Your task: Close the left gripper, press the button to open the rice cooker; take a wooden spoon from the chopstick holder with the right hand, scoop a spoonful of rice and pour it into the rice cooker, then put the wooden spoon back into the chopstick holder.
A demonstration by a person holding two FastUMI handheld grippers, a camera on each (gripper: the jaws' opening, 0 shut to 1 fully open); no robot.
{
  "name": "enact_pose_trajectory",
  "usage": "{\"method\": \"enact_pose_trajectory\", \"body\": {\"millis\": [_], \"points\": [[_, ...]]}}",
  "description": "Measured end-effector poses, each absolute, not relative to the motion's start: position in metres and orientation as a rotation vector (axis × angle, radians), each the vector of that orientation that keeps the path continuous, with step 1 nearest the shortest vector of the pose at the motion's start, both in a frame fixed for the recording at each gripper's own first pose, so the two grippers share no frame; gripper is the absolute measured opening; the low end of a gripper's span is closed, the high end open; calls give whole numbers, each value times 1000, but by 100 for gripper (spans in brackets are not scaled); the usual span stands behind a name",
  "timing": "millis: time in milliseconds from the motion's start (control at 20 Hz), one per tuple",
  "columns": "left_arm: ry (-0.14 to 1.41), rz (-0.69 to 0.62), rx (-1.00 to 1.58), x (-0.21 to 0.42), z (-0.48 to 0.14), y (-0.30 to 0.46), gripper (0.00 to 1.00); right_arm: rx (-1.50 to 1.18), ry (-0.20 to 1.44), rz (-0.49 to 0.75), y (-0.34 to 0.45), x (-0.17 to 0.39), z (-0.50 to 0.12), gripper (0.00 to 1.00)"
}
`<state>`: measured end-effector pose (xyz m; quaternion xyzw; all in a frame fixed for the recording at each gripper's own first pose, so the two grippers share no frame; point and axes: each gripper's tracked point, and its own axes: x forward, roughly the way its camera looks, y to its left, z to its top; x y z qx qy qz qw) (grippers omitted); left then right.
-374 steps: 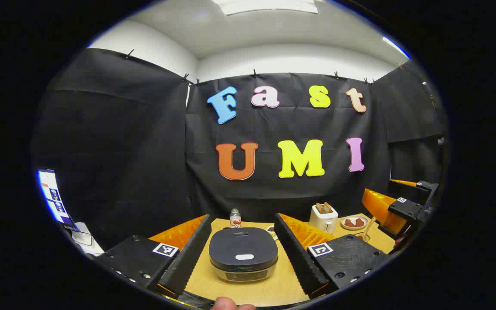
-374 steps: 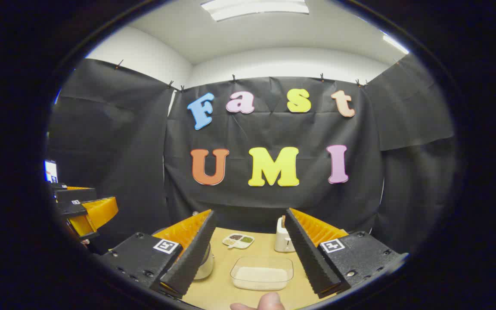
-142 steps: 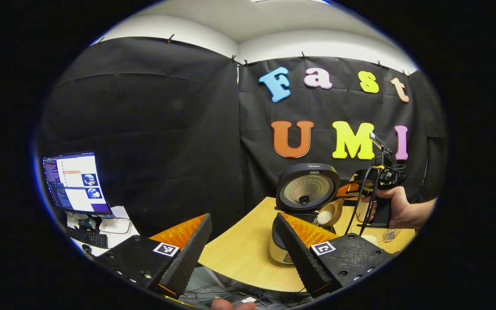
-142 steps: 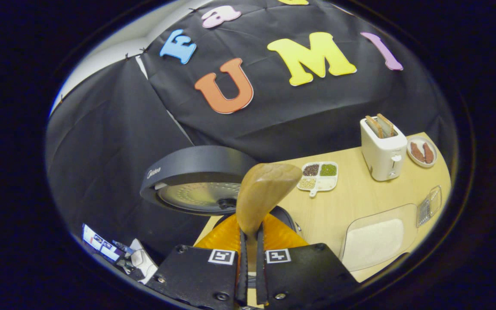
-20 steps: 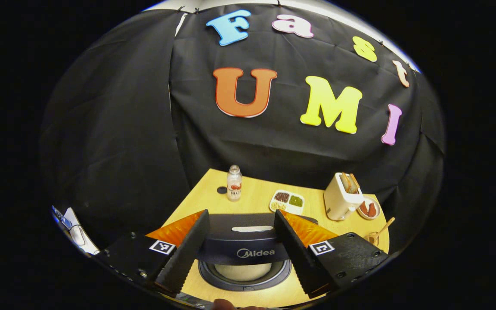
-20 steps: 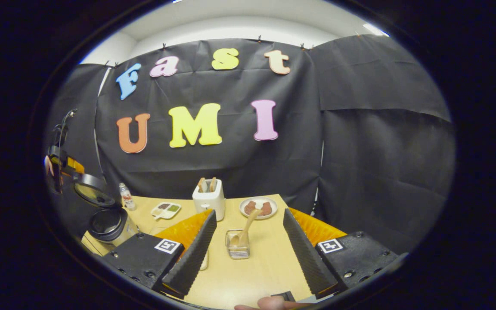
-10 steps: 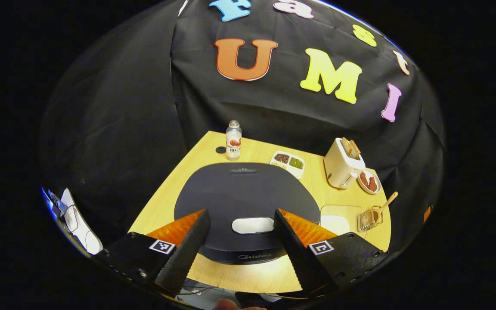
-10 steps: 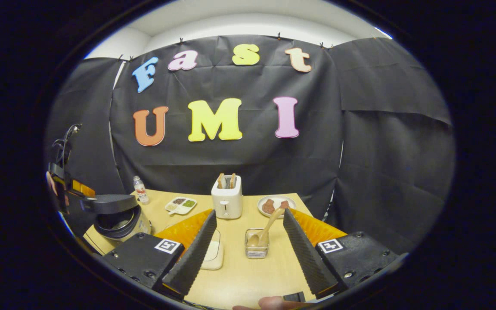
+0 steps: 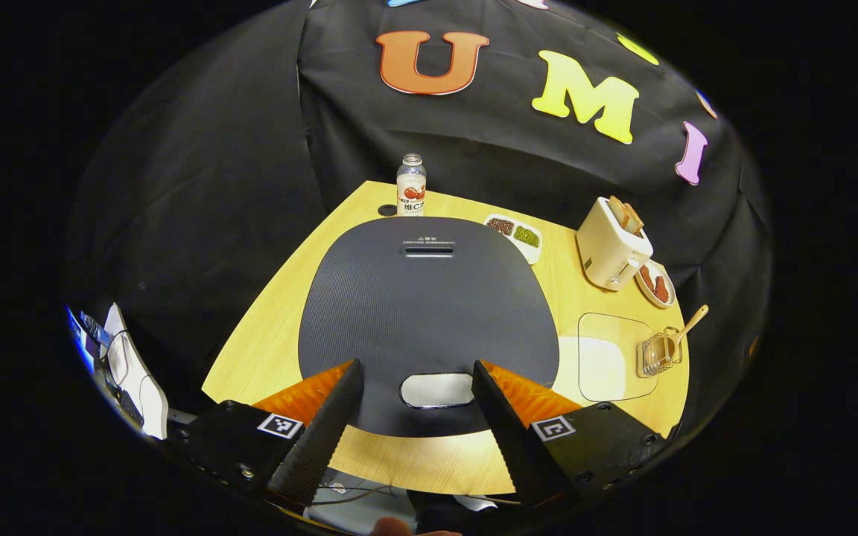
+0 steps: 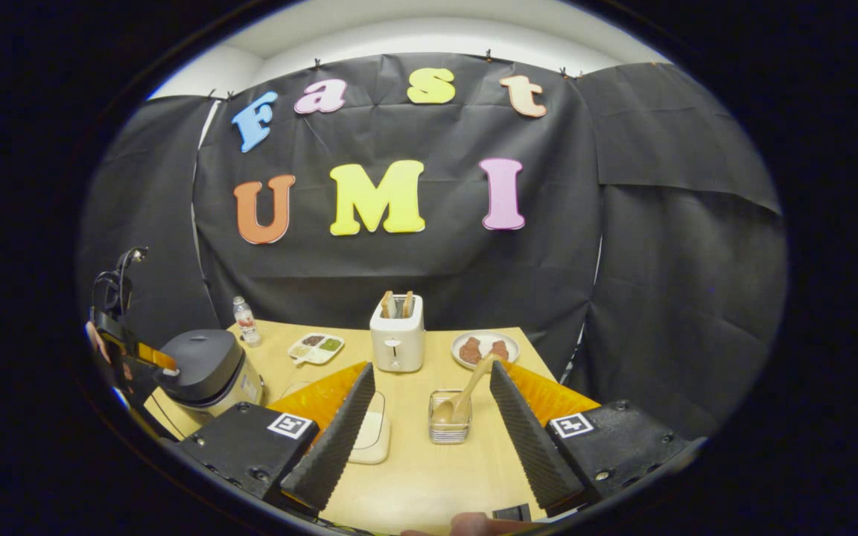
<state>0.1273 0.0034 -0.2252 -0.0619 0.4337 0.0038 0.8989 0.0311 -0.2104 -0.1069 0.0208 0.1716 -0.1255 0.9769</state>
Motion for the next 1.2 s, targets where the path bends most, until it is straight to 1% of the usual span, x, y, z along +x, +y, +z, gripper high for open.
{"method": "enact_pose_trajectory", "body": {"millis": [300,350,700,750,850,1150,1200], "points": [[918,43,-87,126,-235,3,97,82,367,-228,-219,47,-118,100],[944,48,-75,120,-242,3,98,82,369,-220,-220,52,-121,99],[933,85,-69,122,-244,-1,98,112,380,-91,-217,99,-131,100],[937,94,-67,121,-245,0,100,114,377,-73,-218,104,-132,100],[923,119,-78,121,-244,-1,99,115,380,-35,-219,111,-138,100],[822,184,-94,120,-241,-3,98,140,400,16,-218,118,-148,100],[804,193,-98,122,-241,-3,95,137,402,27,-218,119,-148,100]]}}
